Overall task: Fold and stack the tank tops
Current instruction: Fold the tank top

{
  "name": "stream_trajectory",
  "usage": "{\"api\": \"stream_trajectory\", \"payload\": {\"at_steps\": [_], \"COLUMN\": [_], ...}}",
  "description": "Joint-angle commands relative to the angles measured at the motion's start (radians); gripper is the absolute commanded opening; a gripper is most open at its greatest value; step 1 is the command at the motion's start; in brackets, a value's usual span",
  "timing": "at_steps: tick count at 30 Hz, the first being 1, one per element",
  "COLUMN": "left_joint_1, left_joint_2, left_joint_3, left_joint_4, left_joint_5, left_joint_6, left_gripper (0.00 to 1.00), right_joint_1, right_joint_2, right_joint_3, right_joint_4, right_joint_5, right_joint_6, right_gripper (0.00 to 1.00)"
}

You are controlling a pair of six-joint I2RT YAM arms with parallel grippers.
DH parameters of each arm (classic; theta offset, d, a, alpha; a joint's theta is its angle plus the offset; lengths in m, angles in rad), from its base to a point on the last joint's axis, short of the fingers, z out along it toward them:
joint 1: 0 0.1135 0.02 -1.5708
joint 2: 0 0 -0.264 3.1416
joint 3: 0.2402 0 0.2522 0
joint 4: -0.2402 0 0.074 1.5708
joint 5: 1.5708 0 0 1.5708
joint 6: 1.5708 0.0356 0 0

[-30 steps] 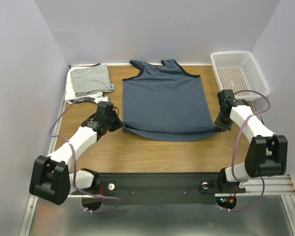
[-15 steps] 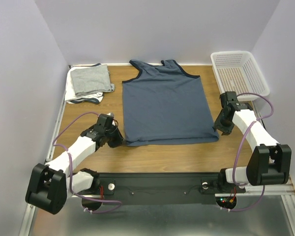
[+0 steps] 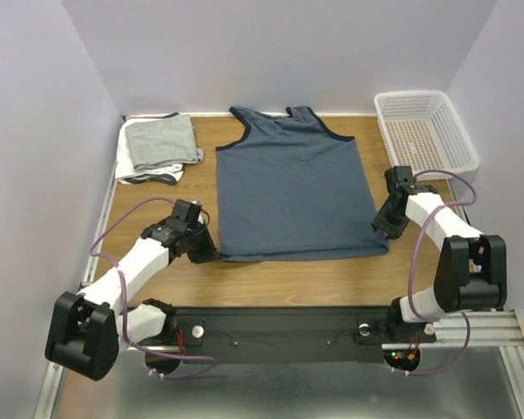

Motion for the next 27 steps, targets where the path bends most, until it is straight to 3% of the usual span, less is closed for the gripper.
{"api": "stream_trajectory", "payload": {"at_steps": [1,6,14,19,21,27], "left_joint_1": [-0.005,-0.004,0.004,0.002,-0.004,-0.088], "left_joint_2": [-0.006,-0.009,-0.003,0.116,0.208,0.351], "left_joint_3": [0.029,0.055,0.231,0.27,0.263,0.234], "left_joint_4": [-0.067,-0.096,-0.081,0.187,0.277,0.41], "left_joint_5": [0.027,0.029,0.012,0.072,0.083,0.083], "left_joint_6": [0.046,0.072,0.098,0.007,-0.026,-0.036], "left_gripper": [0.22,0.33,0.34,0.33,0.28,0.24], "right_joint_1": [-0.019,-0.061,-0.093,-0.104,-0.105,-0.105], "right_joint_2": [-0.007,-0.053,-0.117,-0.143,-0.146,-0.125], "right_joint_3": [-0.028,-0.08,-0.098,-0.125,-0.119,-0.066], "right_joint_4": [0.073,0.074,0.066,0.062,0.062,0.066], "right_joint_5": [0.008,-0.002,-0.092,-0.141,-0.149,-0.163], "right_joint_6": [0.015,-0.011,-0.019,-0.008,-0.002,0.011], "right_gripper": [0.43,0.43,0.41,0.29,0.24,0.22]}}
